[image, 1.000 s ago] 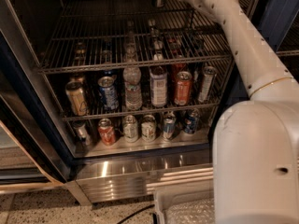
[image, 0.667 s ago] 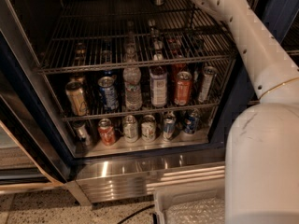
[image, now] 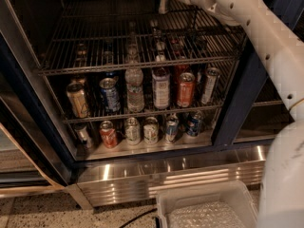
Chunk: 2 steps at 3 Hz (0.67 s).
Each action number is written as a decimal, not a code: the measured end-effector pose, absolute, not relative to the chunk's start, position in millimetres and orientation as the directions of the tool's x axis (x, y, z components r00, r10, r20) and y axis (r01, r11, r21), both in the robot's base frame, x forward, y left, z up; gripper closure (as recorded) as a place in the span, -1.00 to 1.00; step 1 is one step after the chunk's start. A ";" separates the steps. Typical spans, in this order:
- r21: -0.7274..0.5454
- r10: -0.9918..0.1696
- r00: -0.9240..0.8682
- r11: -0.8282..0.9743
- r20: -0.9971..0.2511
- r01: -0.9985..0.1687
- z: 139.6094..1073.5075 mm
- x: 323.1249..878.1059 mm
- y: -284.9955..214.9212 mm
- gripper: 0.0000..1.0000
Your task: Pick redbull can from top shelf of fridge
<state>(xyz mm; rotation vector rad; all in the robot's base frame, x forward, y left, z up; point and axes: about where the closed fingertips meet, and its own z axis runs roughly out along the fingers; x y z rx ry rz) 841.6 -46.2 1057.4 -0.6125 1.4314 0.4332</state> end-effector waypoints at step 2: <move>-0.100 -0.091 0.048 0.743 -0.995 -0.662 1017.5 769.2 -36.6 1.00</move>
Offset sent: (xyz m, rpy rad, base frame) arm -0.0743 0.0105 -0.0521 -0.0184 0.0950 0.0438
